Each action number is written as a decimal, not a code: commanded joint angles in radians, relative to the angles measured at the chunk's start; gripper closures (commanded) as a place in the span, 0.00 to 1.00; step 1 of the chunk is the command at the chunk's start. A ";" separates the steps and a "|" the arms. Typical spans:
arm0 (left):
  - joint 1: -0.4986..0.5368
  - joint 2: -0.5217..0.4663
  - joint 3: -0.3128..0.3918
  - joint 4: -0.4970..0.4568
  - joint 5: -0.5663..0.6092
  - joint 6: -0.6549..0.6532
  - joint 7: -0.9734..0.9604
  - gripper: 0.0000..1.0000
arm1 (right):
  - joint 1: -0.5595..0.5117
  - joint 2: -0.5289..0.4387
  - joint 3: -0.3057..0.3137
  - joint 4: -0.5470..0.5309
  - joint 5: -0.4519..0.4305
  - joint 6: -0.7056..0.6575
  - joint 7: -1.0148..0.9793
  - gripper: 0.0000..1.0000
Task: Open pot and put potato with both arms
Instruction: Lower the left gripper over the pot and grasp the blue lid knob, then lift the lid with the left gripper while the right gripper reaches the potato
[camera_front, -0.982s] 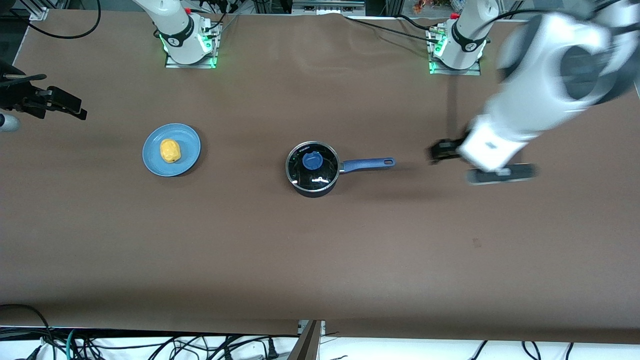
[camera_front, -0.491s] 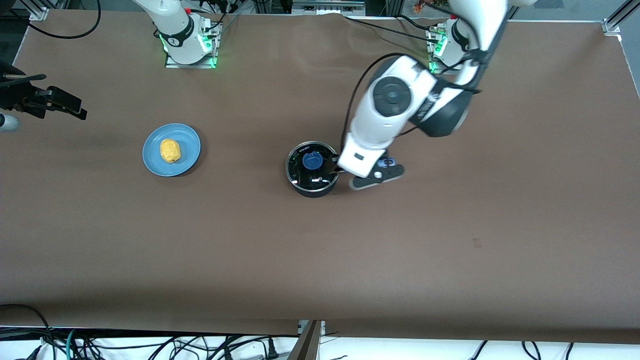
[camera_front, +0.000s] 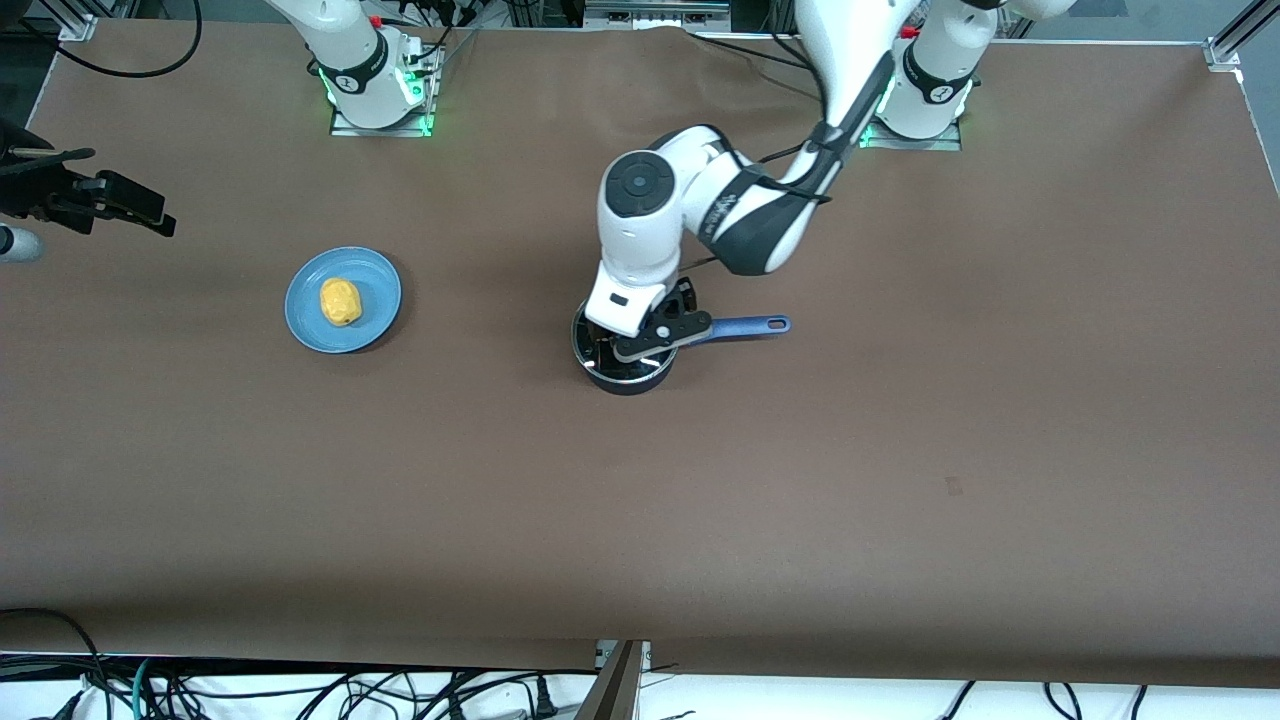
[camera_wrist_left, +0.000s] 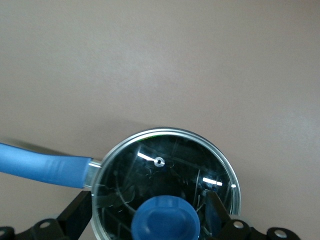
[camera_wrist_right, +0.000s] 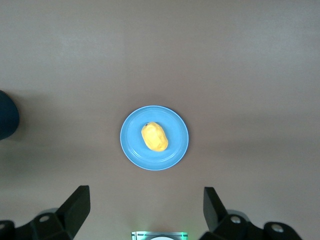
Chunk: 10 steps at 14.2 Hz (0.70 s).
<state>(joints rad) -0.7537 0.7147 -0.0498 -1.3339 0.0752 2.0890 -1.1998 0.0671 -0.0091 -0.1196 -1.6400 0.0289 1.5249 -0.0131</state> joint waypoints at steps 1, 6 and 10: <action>-0.035 0.046 0.016 0.041 0.044 0.014 -0.052 0.00 | -0.004 -0.006 0.001 -0.003 0.014 -0.018 0.004 0.00; -0.061 0.060 0.018 0.041 0.060 0.023 -0.099 0.00 | -0.003 0.006 0.005 -0.006 0.012 -0.060 -0.010 0.00; -0.062 0.052 0.014 0.038 0.060 0.019 -0.119 0.28 | 0.042 0.050 0.006 -0.018 0.003 -0.110 -0.008 0.00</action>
<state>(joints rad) -0.8017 0.7576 -0.0463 -1.3262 0.1054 2.1187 -1.2907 0.0806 0.0187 -0.1146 -1.6522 0.0290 1.4450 -0.0160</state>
